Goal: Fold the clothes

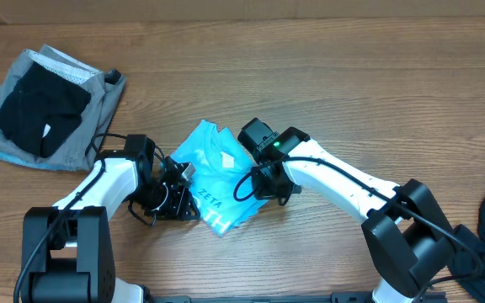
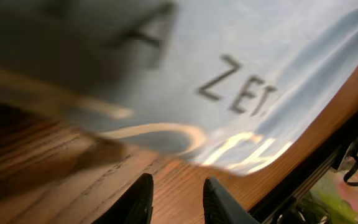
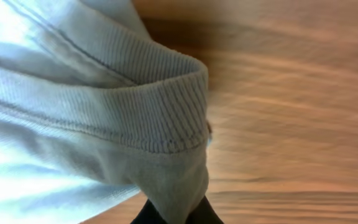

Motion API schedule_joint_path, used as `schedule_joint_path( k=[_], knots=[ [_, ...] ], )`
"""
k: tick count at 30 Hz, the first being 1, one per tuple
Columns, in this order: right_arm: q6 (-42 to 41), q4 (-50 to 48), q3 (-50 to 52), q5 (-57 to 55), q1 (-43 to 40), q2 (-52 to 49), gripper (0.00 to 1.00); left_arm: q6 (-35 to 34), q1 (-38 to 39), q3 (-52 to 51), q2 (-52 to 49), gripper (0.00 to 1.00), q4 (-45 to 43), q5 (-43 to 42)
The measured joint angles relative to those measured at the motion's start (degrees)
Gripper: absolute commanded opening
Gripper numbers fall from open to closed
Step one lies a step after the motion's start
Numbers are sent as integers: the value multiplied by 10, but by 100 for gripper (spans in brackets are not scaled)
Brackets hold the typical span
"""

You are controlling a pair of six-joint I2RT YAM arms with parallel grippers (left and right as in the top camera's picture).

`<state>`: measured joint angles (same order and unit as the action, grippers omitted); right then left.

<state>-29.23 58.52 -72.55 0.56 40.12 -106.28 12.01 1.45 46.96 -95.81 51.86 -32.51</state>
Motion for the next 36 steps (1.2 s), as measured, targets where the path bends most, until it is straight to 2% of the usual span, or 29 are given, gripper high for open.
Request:
schedule_joint_path(
  k=[3, 5, 9, 13, 17, 22, 25, 32, 36],
  knots=[
    [21, 2, 0, -50, 0, 0, 5, 0, 0, 0, 0, 24, 0, 8],
    [32, 3, 0, -72, 0, 0, 5, -3, 0, 0, 0, 25, 1, 5],
    [44, 3, 0, -94, 0, 0, 5, 7, 0, 0, 0, 27, 3, -66],
    [50, 3, 0, -100, 0, 0, 5, 21, 3, -1, 0, 15, -21, -170],
    [51, 2, 0, -97, 0, 0, 5, 11, 32, -2, 0, 8, -61, -189],
    [27, -2, 0, -71, 0, 0, 5, -70, 115, -2, 0, 4, -155, -156],
    [4, -10, 0, -50, 0, 0, 5, -132, 172, -2, 0, 4, -184, -98],
    [-15, -15, 0, -33, 0, 0, 5, -241, 290, -2, 0, 4, -196, 32],
    [-17, -11, 0, -43, 0, 0, 5, -294, 313, -9, 1, 4, -203, 67]
  ],
)
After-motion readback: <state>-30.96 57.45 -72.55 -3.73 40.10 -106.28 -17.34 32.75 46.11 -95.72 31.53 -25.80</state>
